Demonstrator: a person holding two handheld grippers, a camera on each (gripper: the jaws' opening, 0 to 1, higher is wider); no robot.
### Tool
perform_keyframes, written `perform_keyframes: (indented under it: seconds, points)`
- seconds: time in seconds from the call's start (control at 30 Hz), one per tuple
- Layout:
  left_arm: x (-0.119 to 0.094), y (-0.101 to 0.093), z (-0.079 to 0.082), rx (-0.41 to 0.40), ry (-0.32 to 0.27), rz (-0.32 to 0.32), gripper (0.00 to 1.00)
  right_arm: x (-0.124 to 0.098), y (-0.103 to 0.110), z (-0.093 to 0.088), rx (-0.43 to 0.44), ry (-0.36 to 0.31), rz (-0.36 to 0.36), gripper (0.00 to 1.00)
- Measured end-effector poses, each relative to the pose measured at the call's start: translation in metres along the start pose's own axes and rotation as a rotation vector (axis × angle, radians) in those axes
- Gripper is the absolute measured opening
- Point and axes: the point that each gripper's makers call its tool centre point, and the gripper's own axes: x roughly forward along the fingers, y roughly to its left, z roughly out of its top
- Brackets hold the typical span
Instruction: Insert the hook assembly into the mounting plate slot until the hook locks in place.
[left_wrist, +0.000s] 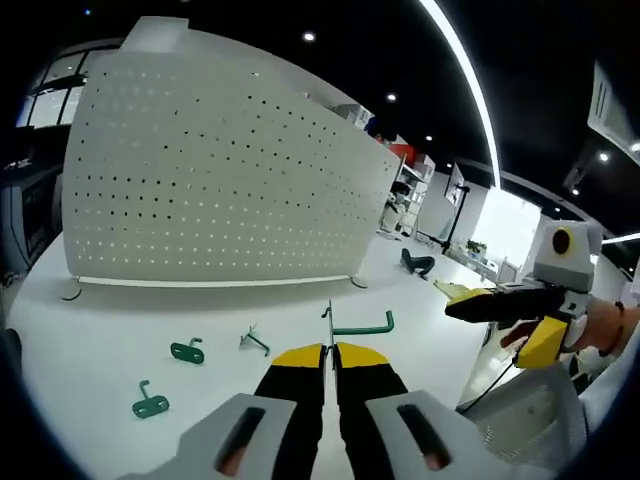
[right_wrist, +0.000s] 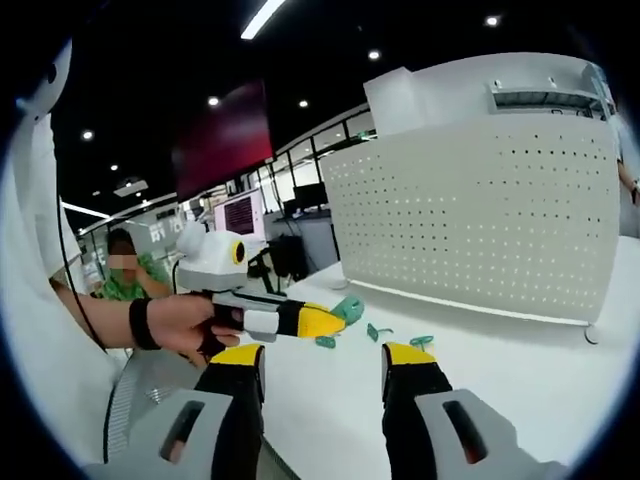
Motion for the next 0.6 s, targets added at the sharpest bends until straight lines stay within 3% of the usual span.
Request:
perform_keyframes:
  seconds: [0.13,0.37,0.6]
  points:
    - [-0.001,-0.009,0.007,-0.019,-0.025,-0.036,0.03,0.002,0.001,0.004,-0.014,-0.004,0.005,0.41]
    - [-0.005,-0.017,0.017,0.027,-0.045,-0.041,0.03,0.003,-0.001,0.009,0.03,-0.033,0.005,0.37]
    - [-0.006,-0.028,0.022,0.074,-0.058,-0.067,0.03,0.001,-0.004,0.017,0.078,-0.081,0.007,0.25]
